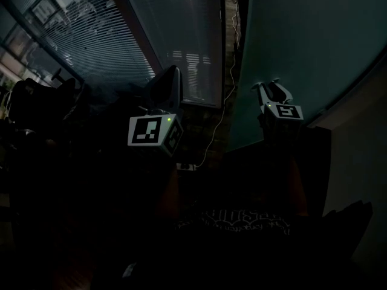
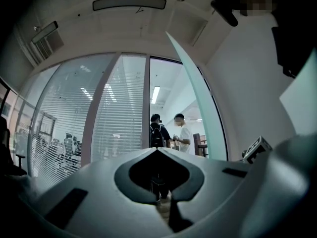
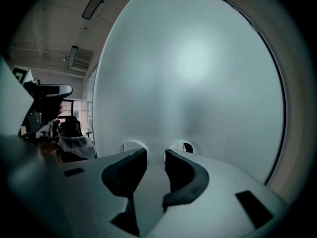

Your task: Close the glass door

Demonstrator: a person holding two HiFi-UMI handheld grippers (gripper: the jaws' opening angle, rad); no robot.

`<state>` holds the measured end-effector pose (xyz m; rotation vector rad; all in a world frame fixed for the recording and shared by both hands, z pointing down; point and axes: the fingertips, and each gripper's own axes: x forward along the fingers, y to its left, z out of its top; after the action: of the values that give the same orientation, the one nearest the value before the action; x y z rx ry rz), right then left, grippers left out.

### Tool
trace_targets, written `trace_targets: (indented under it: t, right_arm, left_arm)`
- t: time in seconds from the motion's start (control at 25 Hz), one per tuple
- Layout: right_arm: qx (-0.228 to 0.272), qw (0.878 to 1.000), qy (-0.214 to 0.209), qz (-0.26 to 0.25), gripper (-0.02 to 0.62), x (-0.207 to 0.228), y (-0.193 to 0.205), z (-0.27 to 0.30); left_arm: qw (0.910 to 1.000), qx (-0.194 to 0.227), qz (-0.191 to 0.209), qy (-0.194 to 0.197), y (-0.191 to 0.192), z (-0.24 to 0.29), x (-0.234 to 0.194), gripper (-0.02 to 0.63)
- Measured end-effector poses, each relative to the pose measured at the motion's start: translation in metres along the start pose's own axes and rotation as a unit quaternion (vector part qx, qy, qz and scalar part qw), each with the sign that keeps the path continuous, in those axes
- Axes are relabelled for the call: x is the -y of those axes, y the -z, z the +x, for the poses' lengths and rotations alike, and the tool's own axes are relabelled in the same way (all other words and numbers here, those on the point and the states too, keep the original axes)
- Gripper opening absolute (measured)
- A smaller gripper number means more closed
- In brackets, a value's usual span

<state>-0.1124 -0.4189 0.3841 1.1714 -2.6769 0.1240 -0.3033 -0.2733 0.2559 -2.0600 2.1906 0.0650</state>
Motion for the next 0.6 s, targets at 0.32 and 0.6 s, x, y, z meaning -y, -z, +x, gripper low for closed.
trace_targets:
  t: [0.32, 0.6]
  right_arm:
    - [-0.006, 1.000, 0.017, 0.003, 0.115, 0.014, 0.003, 0.005]
    - [-0.007, 0.999, 0.040, 0.011, 0.115, 0.028, 0.007, 0.006]
  left_arm:
    - [1.0000, 0.007, 0.002, -0.002, -0.003, 0.003, -0.004, -0.005]
    - [0.9999, 0.011, 0.003, 0.008, -0.005, 0.009, -0.002, -0.005]
